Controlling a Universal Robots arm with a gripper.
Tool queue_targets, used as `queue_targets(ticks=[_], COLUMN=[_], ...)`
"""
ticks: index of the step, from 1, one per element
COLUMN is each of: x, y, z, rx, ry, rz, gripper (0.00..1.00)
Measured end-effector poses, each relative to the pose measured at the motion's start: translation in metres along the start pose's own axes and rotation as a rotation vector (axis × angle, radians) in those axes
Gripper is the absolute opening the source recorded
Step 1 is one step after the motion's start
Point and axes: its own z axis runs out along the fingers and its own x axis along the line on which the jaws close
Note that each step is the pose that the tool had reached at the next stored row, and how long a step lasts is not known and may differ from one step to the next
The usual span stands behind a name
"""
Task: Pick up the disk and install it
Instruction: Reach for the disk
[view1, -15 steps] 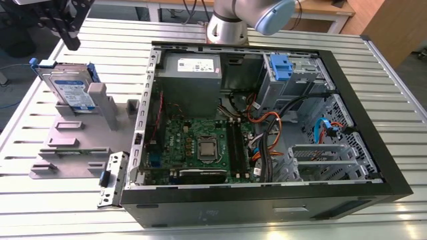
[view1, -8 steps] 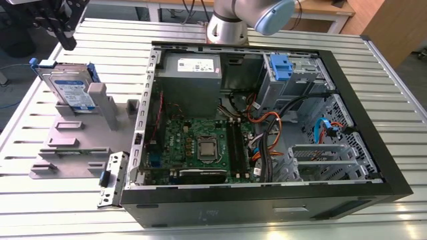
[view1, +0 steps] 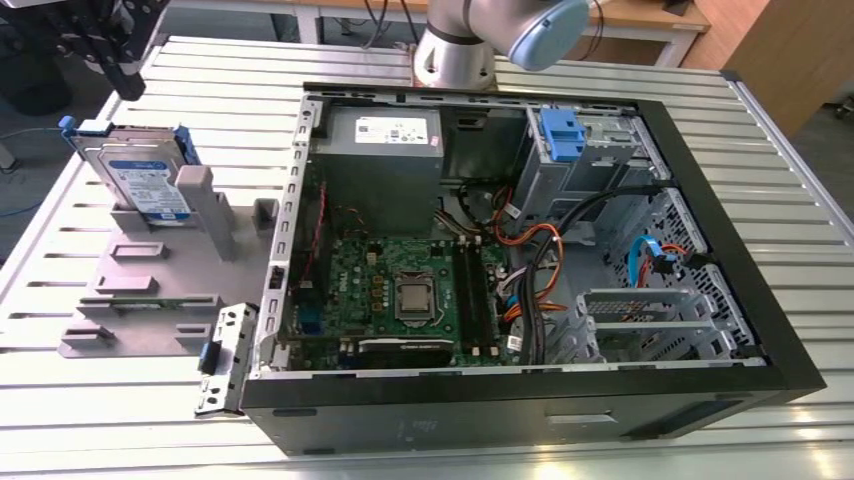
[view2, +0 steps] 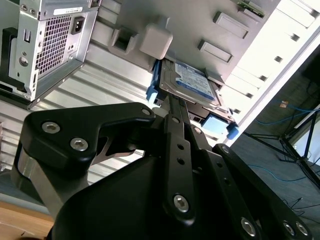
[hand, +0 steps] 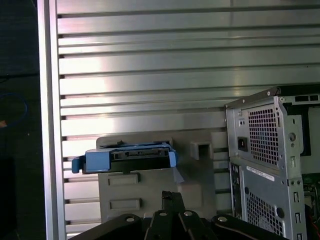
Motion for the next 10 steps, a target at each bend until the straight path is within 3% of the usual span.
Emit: queue_targets(ticks=[10], x=[0.0070], y=[-0.0005], z=[-0.0002], rx=[-0.0001], ry=[-0.0005], rz=[0.000], gripper=[0.11])
